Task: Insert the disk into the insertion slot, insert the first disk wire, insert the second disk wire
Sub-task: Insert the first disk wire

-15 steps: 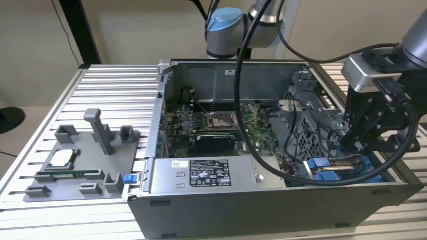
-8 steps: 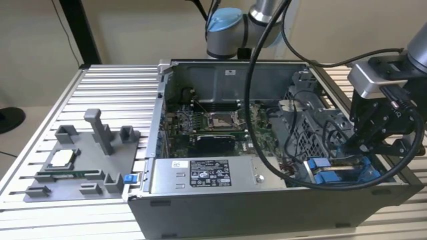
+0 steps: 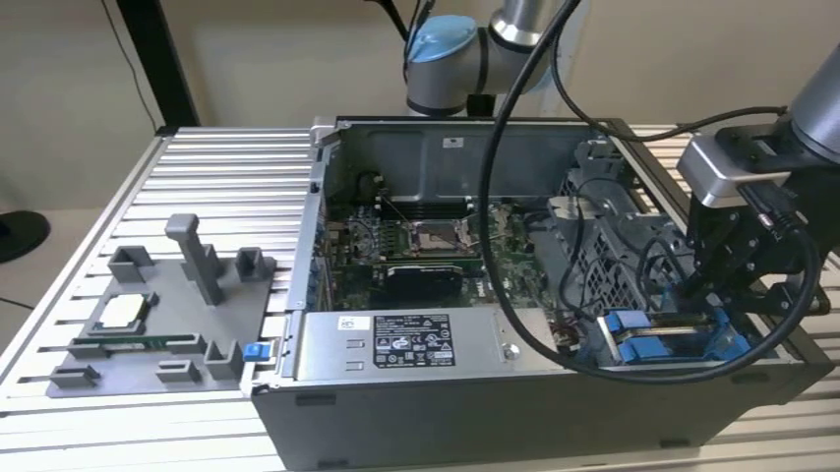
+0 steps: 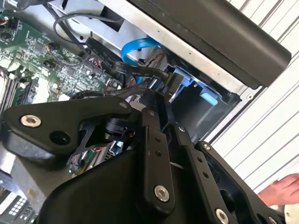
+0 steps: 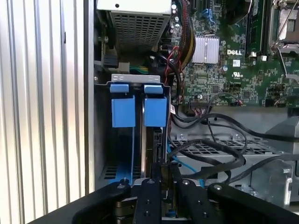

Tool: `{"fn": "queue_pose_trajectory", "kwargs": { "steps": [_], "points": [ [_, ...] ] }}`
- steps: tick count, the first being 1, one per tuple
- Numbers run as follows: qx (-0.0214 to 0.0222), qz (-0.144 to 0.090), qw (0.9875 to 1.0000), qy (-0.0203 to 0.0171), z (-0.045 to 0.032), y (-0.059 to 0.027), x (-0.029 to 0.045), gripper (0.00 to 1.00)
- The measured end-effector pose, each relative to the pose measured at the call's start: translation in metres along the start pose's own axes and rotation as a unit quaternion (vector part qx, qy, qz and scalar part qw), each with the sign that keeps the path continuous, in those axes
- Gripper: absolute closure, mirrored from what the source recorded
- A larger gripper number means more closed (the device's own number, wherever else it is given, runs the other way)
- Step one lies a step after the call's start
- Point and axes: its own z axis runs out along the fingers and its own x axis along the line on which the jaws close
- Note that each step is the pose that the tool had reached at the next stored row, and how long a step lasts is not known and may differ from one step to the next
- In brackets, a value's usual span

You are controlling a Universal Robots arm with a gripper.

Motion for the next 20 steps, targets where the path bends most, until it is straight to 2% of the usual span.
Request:
{"fn": "queue_pose_trajectory", "kwargs": {
  "steps": [4,10,20],
  "points": [
    [0.0021,-0.001,1.0,0.0012,0.0018,0.0,0.0002,1.0],
    [0.0031,-0.003,1.0,0.0021,0.0037,0.0001,0.0004,1.0],
    [0.0056,-0.006,1.0,0.0024,0.0069,0.0001,0.0008,1.0]
  ]
}}
